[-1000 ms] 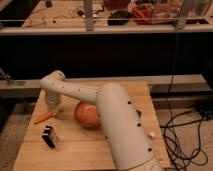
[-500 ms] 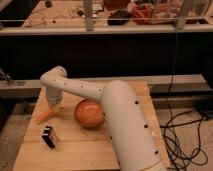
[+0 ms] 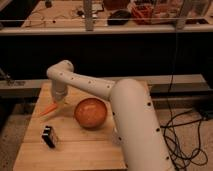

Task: Place the pepper in the ceramic bowl

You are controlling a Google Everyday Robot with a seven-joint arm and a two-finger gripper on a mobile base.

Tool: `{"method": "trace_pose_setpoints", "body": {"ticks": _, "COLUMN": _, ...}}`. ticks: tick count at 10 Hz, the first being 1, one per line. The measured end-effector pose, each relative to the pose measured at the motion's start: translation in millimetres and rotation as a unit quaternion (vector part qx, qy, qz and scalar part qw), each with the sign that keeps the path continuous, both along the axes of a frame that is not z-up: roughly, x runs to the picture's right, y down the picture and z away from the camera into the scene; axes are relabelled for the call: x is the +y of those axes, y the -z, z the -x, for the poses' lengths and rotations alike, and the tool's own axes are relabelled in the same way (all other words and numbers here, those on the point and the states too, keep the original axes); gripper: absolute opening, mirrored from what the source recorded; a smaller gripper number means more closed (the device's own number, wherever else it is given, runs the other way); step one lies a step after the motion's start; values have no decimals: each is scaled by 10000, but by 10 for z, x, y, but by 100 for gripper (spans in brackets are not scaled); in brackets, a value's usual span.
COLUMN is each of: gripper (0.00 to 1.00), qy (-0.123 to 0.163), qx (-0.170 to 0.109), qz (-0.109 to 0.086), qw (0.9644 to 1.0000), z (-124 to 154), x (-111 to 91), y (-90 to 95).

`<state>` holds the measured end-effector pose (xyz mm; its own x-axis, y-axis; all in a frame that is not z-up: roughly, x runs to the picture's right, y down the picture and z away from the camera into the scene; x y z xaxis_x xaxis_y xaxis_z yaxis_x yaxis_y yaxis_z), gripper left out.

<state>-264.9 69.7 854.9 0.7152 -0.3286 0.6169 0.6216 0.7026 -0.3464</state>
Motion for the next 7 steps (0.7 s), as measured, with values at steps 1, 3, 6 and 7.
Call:
{"method": "trace_pose_setpoints", "body": {"ticks": 1, "gripper": 4, "qy": -64, "qx": -13, "qz": -5, "qw": 10000, "z": -21, "x": -17, "y": 21}}
{"method": "trace_pose_setpoints", "body": {"ticks": 3, "gripper": 4, "qy": -185, "qx": 42, "qz": -9, "qw": 9998, "z": -212, "x": -64, "y": 31}}
{"method": "trace_pose_setpoints", "body": {"ticks": 6, "gripper": 4, "qy": -329, "qx": 73, "qz": -16, "qw": 9994, "z": -587, "x": -92, "y": 25}}
{"method": "trace_pose_setpoints", "body": {"ticks": 7, "gripper": 4, "qy": -358, "qx": 78, "qz": -18, "qw": 9993, "z": -629, "x": -91, "y": 30}}
